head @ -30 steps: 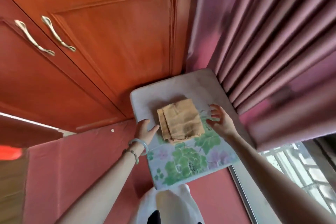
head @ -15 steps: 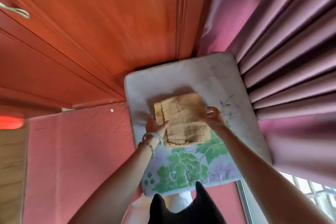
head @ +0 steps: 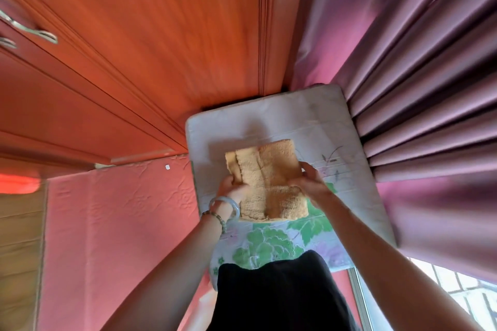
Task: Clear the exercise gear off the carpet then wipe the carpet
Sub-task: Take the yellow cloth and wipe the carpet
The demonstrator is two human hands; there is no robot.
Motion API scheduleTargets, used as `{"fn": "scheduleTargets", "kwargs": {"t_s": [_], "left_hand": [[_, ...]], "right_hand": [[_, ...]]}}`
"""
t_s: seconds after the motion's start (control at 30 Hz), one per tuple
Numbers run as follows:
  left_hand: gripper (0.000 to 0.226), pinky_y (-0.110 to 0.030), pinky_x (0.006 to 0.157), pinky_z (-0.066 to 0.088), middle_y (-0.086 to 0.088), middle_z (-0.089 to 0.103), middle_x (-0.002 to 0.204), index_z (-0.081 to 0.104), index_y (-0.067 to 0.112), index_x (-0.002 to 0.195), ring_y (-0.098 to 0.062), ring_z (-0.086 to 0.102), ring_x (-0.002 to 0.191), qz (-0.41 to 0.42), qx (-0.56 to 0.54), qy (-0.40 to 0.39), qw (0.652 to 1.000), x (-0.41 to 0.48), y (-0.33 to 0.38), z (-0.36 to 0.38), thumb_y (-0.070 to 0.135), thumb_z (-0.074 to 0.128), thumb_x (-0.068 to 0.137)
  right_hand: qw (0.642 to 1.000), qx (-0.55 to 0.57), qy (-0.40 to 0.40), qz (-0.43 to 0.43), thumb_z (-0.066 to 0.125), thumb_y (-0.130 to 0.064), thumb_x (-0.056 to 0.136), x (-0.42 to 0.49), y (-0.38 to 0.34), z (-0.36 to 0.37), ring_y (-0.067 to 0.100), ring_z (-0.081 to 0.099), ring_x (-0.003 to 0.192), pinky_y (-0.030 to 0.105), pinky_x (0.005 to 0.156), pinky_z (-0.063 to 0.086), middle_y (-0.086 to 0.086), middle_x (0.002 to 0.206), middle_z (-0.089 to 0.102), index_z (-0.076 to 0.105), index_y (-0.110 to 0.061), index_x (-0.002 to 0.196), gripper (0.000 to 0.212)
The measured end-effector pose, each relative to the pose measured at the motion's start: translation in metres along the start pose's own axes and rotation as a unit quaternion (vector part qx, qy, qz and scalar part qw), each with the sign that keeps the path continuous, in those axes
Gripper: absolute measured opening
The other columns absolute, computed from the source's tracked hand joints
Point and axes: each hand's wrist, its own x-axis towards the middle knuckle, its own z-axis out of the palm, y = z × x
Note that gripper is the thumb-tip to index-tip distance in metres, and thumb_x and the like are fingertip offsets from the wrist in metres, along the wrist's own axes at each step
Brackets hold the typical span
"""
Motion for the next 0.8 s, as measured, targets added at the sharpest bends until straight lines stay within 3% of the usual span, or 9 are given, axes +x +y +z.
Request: {"fn": "scheduleTargets", "kwargs": {"t_s": [0.1, 0.17, 0.23, 0.33, 0.4, 0.47, 0.6, 0.67, 0.8], "left_hand": [[0.021, -0.015, 0.055, 0.04, -0.003, 0.05, 0.071, 0.053, 0.013, 0.068, -0.014, 0.046, 0.065, 0.014, -0.039, -0.005, 0.999, -0.016, -0.001, -0.017, -0.003, 0.061, 0.078], [0.004, -0.027, 0.067, 0.049, -0.006, 0.063, 0.076, 0.063, 0.009, 0.076, -0.021, 0.059, 0.072, 0.012, -0.045, -0.022, 0.999, -0.031, -0.001, -0.029, 0.006, 0.066, 0.074], [0.018, -0.043, 0.079, 0.054, -0.01, 0.071, 0.086, 0.068, 0.012, 0.084, -0.03, 0.066, 0.085, 0.0, -0.071, -0.055, 0.996, -0.046, -0.001, -0.041, 0.022, 0.068, 0.069], [0.019, -0.034, 0.076, 0.053, -0.008, 0.072, 0.087, 0.068, 0.013, 0.096, -0.023, 0.068, 0.082, -0.002, -0.17, -0.111, 0.979, -0.078, 0.003, -0.057, 0.027, 0.06, 0.086], [0.026, -0.034, 0.085, 0.052, -0.007, 0.073, 0.095, 0.069, 0.015, 0.099, -0.022, 0.069, 0.089, 0.001, -0.215, -0.151, 0.965, -0.095, 0.001, -0.068, 0.035, 0.055, 0.091], [0.035, -0.04, 0.096, 0.048, -0.007, 0.072, 0.104, 0.069, 0.018, 0.104, -0.023, 0.067, 0.099, 0.009, -0.219, -0.175, 0.96, -0.112, -0.004, -0.082, 0.046, 0.055, 0.088], [0.057, -0.047, 0.098, 0.046, -0.009, 0.069, 0.111, 0.065, 0.019, 0.115, -0.026, 0.065, 0.105, -0.003, -0.228, -0.231, 0.946, -0.155, -0.022, -0.113, 0.061, 0.061, 0.076], [0.055, -0.047, 0.098, 0.046, -0.011, 0.068, 0.113, 0.065, 0.018, 0.114, -0.028, 0.063, 0.107, -0.001, -0.234, -0.278, 0.932, -0.175, -0.036, -0.131, 0.059, 0.062, 0.077], [0.031, -0.042, 0.09, 0.051, -0.009, 0.071, 0.106, 0.068, 0.014, 0.105, -0.025, 0.068, 0.096, 0.015, -0.217, -0.349, 0.911, -0.219, -0.061, -0.162, 0.036, 0.061, 0.084]], "right_hand": [[0.999, 0.045, 0.01, 0.002, 0.056, 0.012, 0.077, -0.033, -0.026, 0.016, 0.009, 0.049, 0.045, 0.024, 0.04, 0.034, 0.006, 0.075, 0.056, 0.051, -0.018, 0.105, 0.041], [0.998, 0.066, -0.004, -0.017, 0.061, 0.0, 0.064, -0.058, -0.043, 0.027, 0.014, 0.054, 0.057, 0.026, 0.049, 0.039, 0.007, 0.078, 0.06, 0.056, -0.013, 0.105, 0.044], [0.995, 0.084, -0.035, -0.046, 0.056, -0.003, 0.058, -0.08, -0.056, 0.036, 0.018, 0.064, 0.069, 0.024, 0.056, 0.051, 0.012, 0.084, 0.065, 0.058, -0.003, 0.111, 0.053], [0.99, 0.105, -0.053, -0.08, 0.055, -0.001, 0.06, -0.113, -0.068, 0.048, 0.024, 0.067, 0.076, 0.029, 0.064, 0.056, 0.017, 0.09, 0.067, 0.057, 0.001, 0.114, 0.054], [0.986, 0.118, -0.056, -0.099, 0.054, -0.001, 0.061, -0.137, -0.07, 0.059, 0.027, 0.067, 0.08, 0.032, 0.067, 0.057, 0.019, 0.093, 0.066, 0.057, 0.002, 0.115, 0.054], [0.983, 0.128, -0.06, -0.118, 0.053, -0.001, 0.062, -0.164, -0.066, 0.071, 0.031, 0.066, 0.086, 0.035, 0.07, 0.057, 0.021, 0.098, 0.066, 0.055, 0.004, 0.117, 0.055], [0.973, 0.162, -0.059, -0.152, 0.052, -0.001, 0.063, -0.223, -0.046, 0.102, 0.029, 0.067, 0.088, 0.039, 0.073, 0.057, 0.017, 0.098, 0.069, 0.061, -0.003, 0.109, 0.048], [0.966, 0.193, -0.063, -0.16, 0.05, -0.002, 0.061, -0.252, -0.03, 0.117, 0.028, 0.067, 0.086, 0.039, 0.074, 0.057, 0.014, 0.095, 0.07, 0.062, -0.006, 0.105, 0.046], [0.957, 0.241, -0.034, -0.157, 0.049, -0.003, 0.056, -0.305, 0.003, 0.138, 0.029, 0.066, 0.085, 0.04, 0.076, 0.056, 0.016, 0.095, 0.067, 0.058, -0.006, 0.111, 0.055]]}}
